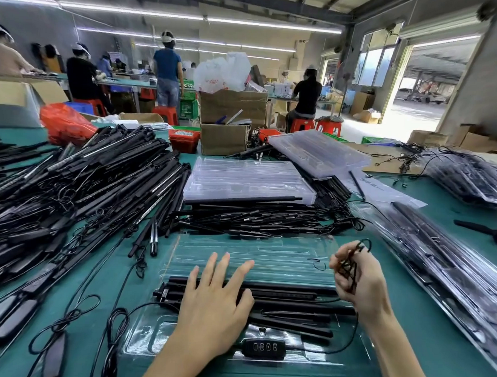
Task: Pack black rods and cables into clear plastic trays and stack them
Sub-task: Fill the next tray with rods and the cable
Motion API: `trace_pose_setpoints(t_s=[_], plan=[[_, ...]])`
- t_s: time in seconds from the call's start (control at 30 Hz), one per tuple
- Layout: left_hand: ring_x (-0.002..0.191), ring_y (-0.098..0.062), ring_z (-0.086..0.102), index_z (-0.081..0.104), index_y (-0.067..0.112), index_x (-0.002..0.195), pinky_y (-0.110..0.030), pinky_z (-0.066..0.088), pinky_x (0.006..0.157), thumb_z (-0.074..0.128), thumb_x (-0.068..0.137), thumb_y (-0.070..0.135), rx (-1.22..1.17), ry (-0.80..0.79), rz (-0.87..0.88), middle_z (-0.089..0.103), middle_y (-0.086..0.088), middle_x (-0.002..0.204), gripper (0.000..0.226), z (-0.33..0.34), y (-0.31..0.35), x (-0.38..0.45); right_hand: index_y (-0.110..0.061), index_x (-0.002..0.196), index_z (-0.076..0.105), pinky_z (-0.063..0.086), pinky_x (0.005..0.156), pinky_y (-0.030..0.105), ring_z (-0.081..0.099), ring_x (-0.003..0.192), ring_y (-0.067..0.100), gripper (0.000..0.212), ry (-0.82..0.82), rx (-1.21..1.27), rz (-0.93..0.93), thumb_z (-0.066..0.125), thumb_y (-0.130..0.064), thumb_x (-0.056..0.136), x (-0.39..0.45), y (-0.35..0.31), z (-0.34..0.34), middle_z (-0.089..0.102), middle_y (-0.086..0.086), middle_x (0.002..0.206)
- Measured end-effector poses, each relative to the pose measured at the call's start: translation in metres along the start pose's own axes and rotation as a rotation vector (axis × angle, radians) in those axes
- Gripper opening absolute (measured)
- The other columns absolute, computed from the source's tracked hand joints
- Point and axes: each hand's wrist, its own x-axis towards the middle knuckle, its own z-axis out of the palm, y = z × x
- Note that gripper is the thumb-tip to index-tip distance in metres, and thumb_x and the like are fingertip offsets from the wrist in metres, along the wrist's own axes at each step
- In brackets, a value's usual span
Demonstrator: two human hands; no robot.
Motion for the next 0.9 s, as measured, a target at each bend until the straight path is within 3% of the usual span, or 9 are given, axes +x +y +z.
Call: trace_pose_setpoints(t_s=[0.13,0.27,0.37,0.43,0.6,0.73,0.9], plan=[[0.151,-0.012,-0.023,-0.009,0.053,0.152,-0.042,-0.013,0.122,0.013,0.102,0.054,0.003,0.005,-0.006,-0.011,0.007,0.168,0.055,0.001,0.0,0.0,0.002,0.086,0.06,0.034,0.037,0.022,0.043,0.049,0.018,0.03,0.025,0.03,-0.063,0.047,-0.021,0.1,-0.005,-0.005,-0.004,0.054,0.011,0.063],[0.151,-0.011,-0.022,-0.006,0.052,0.153,-0.042,-0.013,0.123,0.014,0.101,0.054,-0.005,0.027,-0.009,-0.009,0.007,0.168,0.055,0.003,-0.001,0.001,-0.009,0.088,0.056,0.056,0.05,0.028,0.059,0.055,0.018,0.024,0.098,0.234,-0.034,0.046,-0.027,0.1,-0.01,-0.01,-0.008,0.061,0.008,0.067],[0.151,-0.011,-0.021,-0.004,0.051,0.154,-0.042,-0.013,0.123,0.014,0.101,0.054,-0.005,0.028,-0.012,-0.008,0.008,0.168,0.056,0.004,-0.001,0.001,-0.015,0.096,0.058,0.045,0.041,0.03,0.043,0.047,0.014,0.029,0.114,0.322,0.009,0.032,-0.022,0.108,-0.014,-0.009,-0.008,0.046,0.001,0.061],[0.151,-0.011,-0.022,-0.004,0.049,0.154,-0.042,-0.013,0.123,0.014,0.101,0.055,-0.009,0.025,-0.012,-0.008,0.008,0.168,0.057,0.004,-0.001,0.0,-0.016,0.1,0.056,0.031,0.037,0.023,0.033,0.044,0.011,0.027,0.083,0.395,0.015,0.029,-0.017,0.099,-0.017,-0.011,-0.004,0.043,0.0,0.061],[0.15,-0.01,-0.026,-0.002,0.042,0.157,-0.043,-0.016,0.122,0.015,0.102,0.054,-0.013,0.013,-0.005,-0.008,0.007,0.168,0.059,-0.001,0.001,-0.001,-0.012,0.102,0.052,0.019,0.037,0.02,0.027,0.043,0.009,0.016,0.078,0.273,-0.02,0.041,-0.001,0.099,-0.016,-0.014,0.011,0.043,0.002,0.062],[0.149,-0.007,-0.024,0.005,0.029,0.16,-0.039,-0.02,0.12,0.022,0.103,0.051,-0.078,0.037,0.047,-0.005,0.008,0.168,0.063,-0.017,0.012,-0.001,-0.014,0.083,0.053,0.029,0.038,0.023,0.037,0.048,0.014,0.02,0.076,0.205,-0.075,0.047,-0.013,0.101,-0.015,-0.016,0.02,0.047,0.004,0.063],[0.142,0.002,0.012,0.028,0.026,0.155,-0.019,0.009,0.118,0.045,0.08,0.076,-0.389,-0.005,0.377,0.029,0.015,0.155,0.092,-0.036,0.064,-0.01,-0.026,0.076,0.063,0.043,0.048,0.025,0.053,0.059,0.017,0.037,0.082,0.277,-0.166,0.043,-0.019,0.106,-0.013,-0.02,0.034,0.06,0.005,0.07]])
